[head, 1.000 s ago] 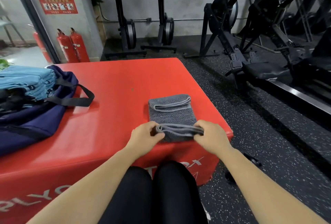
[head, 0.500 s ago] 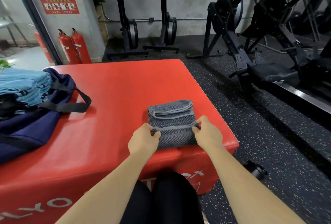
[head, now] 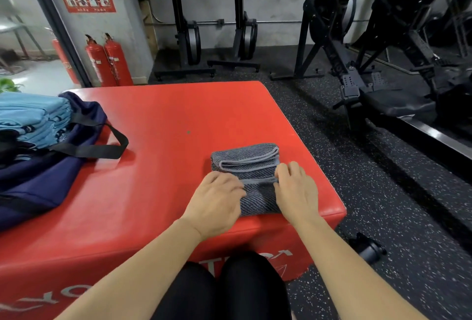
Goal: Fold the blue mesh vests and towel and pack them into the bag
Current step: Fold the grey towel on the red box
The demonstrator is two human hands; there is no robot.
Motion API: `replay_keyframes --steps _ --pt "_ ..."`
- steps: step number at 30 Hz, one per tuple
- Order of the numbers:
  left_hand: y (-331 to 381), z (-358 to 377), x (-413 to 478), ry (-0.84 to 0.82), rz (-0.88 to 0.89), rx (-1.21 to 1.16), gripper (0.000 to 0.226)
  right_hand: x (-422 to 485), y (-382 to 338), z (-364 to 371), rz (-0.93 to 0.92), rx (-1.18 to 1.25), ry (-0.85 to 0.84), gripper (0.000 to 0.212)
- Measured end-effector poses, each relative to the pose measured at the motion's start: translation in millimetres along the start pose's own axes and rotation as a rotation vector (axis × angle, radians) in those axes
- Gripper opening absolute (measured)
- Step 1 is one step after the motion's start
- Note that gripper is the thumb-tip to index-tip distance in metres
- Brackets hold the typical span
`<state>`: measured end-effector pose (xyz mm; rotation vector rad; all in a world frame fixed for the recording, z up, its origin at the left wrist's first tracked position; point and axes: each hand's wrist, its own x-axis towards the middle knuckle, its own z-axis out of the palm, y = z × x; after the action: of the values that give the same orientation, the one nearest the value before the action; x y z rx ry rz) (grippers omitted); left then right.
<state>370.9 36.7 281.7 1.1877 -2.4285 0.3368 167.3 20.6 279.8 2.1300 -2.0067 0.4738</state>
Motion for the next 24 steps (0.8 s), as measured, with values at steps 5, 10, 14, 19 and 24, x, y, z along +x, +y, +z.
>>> replay_keyframes --steps 5,10,14,19,24 --pt "-21 -4 -8 -0.280 0.107 0.130 0.058 4 11 -5 -0.340 -0.156 0.000 0.026" --pt "-18 -4 6 -0.216 -0.032 0.065 0.039 3 15 -20 -0.474 -0.257 -0.195 0.046" --pt "-22 -13 29 -0.346 -0.151 -0.022 0.043 14 11 -26 -0.513 -0.304 -0.264 0.043" --pt "-32 -10 32 -0.493 -0.251 -0.135 0.029 37 2 -35 -0.547 -0.355 -0.376 0.046" --pt "-36 -11 29 -0.445 -0.392 -0.230 0.043 44 2 -32 -0.481 -0.251 -0.469 0.043"
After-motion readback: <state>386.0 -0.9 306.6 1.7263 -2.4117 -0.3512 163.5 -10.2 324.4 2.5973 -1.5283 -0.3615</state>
